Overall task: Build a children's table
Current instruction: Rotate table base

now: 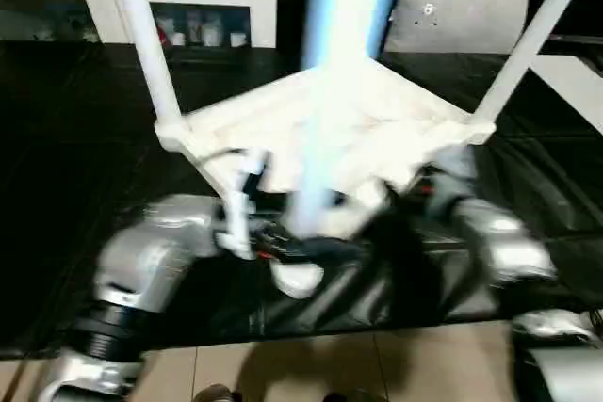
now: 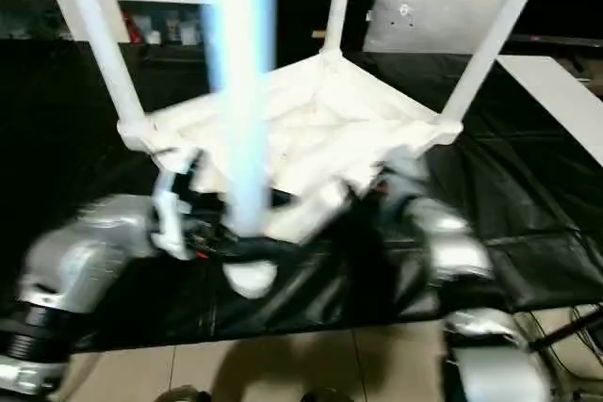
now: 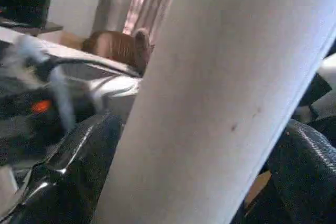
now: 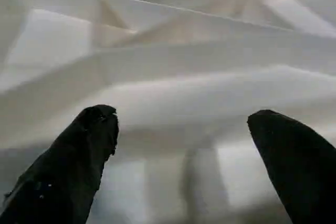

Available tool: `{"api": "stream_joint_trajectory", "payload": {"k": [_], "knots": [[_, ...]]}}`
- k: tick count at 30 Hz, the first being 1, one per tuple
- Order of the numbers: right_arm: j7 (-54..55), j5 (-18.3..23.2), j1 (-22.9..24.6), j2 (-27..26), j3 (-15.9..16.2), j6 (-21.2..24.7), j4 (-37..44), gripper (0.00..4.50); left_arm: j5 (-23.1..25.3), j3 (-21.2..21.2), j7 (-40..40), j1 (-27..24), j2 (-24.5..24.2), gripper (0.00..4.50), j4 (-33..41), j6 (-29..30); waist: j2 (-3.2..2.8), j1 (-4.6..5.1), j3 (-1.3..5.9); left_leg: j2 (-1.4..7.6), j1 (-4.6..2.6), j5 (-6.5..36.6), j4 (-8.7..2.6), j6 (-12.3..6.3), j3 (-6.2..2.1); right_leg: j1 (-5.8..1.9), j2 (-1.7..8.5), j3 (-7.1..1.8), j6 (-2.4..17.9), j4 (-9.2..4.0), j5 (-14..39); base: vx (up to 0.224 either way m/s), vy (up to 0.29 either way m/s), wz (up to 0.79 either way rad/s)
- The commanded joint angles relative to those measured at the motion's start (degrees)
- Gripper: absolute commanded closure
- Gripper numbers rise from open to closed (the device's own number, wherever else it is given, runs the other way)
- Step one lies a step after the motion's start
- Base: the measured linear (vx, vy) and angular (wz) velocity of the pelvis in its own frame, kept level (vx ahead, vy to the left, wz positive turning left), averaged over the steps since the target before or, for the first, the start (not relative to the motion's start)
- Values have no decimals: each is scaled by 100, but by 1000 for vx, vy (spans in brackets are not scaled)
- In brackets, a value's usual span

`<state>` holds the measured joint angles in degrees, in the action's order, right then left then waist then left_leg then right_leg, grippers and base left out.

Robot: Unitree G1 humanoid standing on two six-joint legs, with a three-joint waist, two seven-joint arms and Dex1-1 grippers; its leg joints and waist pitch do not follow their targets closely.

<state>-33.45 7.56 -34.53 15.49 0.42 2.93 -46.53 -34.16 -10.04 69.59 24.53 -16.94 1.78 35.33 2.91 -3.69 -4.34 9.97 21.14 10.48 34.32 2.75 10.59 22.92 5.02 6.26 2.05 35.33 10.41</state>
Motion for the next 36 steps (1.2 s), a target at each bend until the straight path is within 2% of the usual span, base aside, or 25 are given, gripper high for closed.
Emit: {"api": "stream_joint_trajectory", "payload": {"k": [1,5,9,10,11,12,14,17,21,25,32,33,36], "knots": [[-94,-63,-92,9,6,-111,-100,0,-79,-122,-88,106,61,4,161,84,-7,-8,447,354,-66,795,-373,-188,-97,-331,423,-400,1228,-400,1135,0,0,0],[-213,-62,-127,-220,101,-236,-80,0,-39,-229,-248,252,356,4,60,89,-24,-49,444,366,-66,799,-380,-181,-107,-343,439,-404,1249,-394,1083,0,0,0],[-203,-12,-127,-139,13,-425,-44,0,115,-222,-387,275,355,4,-8,-42,-17,-101,440,361,-79,901,-384,-121,-102,-340,439,-410,1159,-413,1231,0,0,0],[-43,44,-154,-12,-174,-509,-56,0,267,-145,-496,302,303,4,-156,-172,-46,-112,429,358,-78,927,-390,-108,-109,-339,438,-409,1133,-419,1268,0,0,0],[-7,47,-160,8,-206,-526,-65,0,286,-129,-513,307,297,4,-181,-186,-27,-119,430,353,-97,978,-390,-80,-101,-332,426,-412,1070,-438,1340,0,0,0],[160,32,-189,82,-300,-564,-128,0,365,-99,-564,323,258,4,-256,-239,-23,-122,434,348,-84,955,-392,-58,-110,-345,423,-407,1032,-426,1343,0,0,0],[691,-23,-286,316,-575,-660,-372,0,453,6,-572,344,119,4,-389,-318,-43,-105,436,328,-99,979,-391,-6,-105,-330,403,-399,956,-439,1415,0,0,0],[1250,-89,-353,597,-789,-697,-689,0,407,95,-519,304,-6,4,-345,-299,-28,-106,438,307,-85,934,-377,17,-95,-330,394,-397,970,-418,1270,0,0,0],[1780,-278,-339,845,-778,-654,-1073,0,339,31,-423,260,-118,4,-209,-265,-4,-98,437,286,-62,941,-359,-54,-83,-337,391,-388,957,-430,1347,0,0,0],[2022,-406,-379,824,-756,-598,-1353,0,324,-61,-335,258,-133,4,-151,-269,-3,-55,440,288,-50,962,-349,-85,-87,-334,391,-382,970,-431,1378,0,0,0],[1834,-463,-538,439,-554,-532,-1737,0,264,-238,-279,291,-41,4,-18,-193,-26,12,458,315,-43,988,-350,-131,-100,-342,401,-380,1130,-401,1234,0,0,0],[1778,-478,-553,387,-513,-503,-1763,0,262,-255,-270,287,-35,4,-8,-190,-12,26,458,309,-30,981,-348,-135,-100,-352,400,-380,1143,-396,1227,0,0,0],[1714,-519,-595,287,-511,-618,-1839,0,260,-272,-274,268,-19,4,34,-170,-15,57,444,304,-34,1063,-344,-117,-98,-344,408,-384,1092,-426,1455,0,0,0]]}}
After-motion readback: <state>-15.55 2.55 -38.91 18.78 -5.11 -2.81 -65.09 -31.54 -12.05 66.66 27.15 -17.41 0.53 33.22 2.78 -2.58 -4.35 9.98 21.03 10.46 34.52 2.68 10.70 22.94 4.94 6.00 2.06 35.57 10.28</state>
